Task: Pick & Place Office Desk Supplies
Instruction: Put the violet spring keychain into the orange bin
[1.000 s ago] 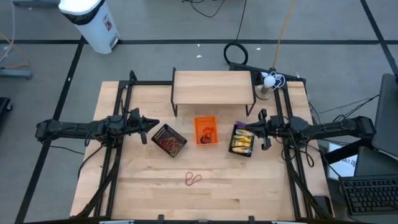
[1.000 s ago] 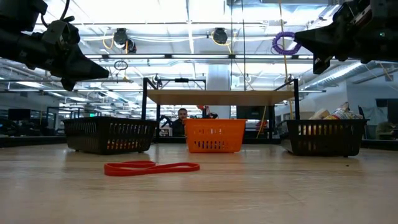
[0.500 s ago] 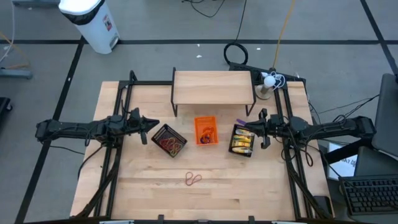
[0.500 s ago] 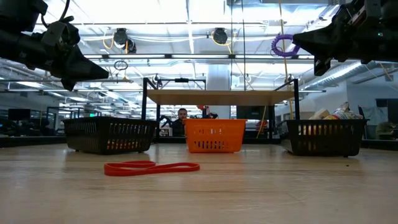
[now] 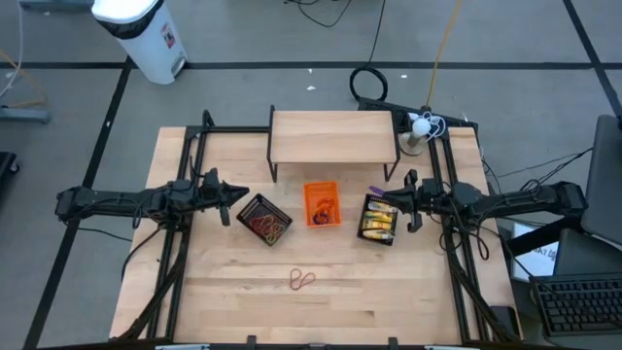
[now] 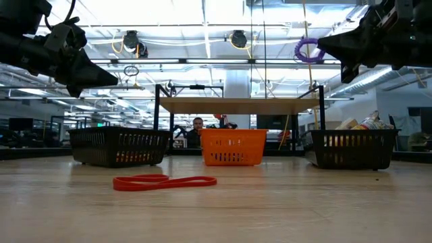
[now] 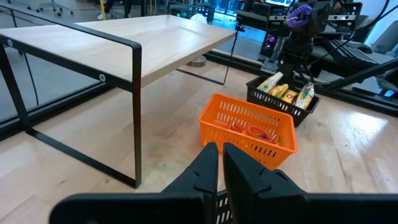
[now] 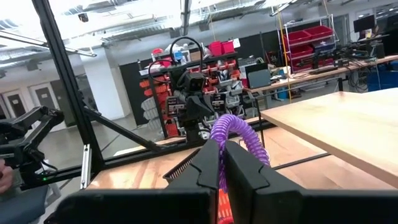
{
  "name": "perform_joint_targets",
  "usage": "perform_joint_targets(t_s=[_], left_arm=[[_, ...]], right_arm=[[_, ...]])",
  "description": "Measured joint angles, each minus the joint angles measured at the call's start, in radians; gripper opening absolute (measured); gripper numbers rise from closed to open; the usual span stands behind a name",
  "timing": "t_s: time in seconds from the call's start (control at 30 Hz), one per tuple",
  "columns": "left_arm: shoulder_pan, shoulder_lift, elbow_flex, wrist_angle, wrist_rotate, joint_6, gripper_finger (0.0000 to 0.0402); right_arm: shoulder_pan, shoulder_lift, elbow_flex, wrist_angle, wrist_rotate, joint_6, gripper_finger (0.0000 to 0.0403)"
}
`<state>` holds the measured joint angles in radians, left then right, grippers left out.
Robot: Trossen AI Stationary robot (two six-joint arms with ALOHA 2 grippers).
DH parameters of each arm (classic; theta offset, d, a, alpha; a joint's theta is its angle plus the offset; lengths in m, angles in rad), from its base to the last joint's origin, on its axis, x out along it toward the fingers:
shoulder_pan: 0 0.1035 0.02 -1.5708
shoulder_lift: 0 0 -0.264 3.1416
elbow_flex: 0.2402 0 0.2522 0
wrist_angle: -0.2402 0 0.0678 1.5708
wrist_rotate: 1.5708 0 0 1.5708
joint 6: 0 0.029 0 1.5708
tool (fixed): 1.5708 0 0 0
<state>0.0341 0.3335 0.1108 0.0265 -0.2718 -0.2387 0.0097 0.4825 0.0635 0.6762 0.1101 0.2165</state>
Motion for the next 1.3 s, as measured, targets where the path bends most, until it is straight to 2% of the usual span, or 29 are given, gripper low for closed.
perform_joint_targets(t_s=[0.17, 0.33, 0.57, 0.87, 1.1, 1.3], left_arm=[[0.0, 0.0, 0.0, 0.0, 0.0, 0.0, 0.0024], [0.0, 0.0, 0.0, 0.001, 0.0, 0.0, 0.0024], [0.0, 0.0, 0.0, 0.002, 0.0, -0.003, 0.0024], [0.0, 0.0, 0.0, 0.001, 0.0, -0.002, 0.0024], [0.0, 0.0, 0.0, 0.001, 0.0, -0.003, 0.0024], [0.0, 0.0, 0.0, 0.001, 0.0, -0.005, 0.0024]], right_arm=[[0.002, 0.043, 0.027, -0.022, 0.018, 0.005, 0.0001], [0.006, 0.137, 0.121, -0.036, 0.02, -0.009, 0.0001], [0.022, 0.354, 0.313, -0.151, 0.018, -0.047, 0.0001], [0.032, 0.698, 0.547, -0.293, 0.021, -0.079, 0.0001], [0.03, 0.904, 0.647, -0.333, 0.024, -0.071, 0.0001], [0.015, 0.974, 0.668, -0.328, 0.024, -0.049, 0.0001]])
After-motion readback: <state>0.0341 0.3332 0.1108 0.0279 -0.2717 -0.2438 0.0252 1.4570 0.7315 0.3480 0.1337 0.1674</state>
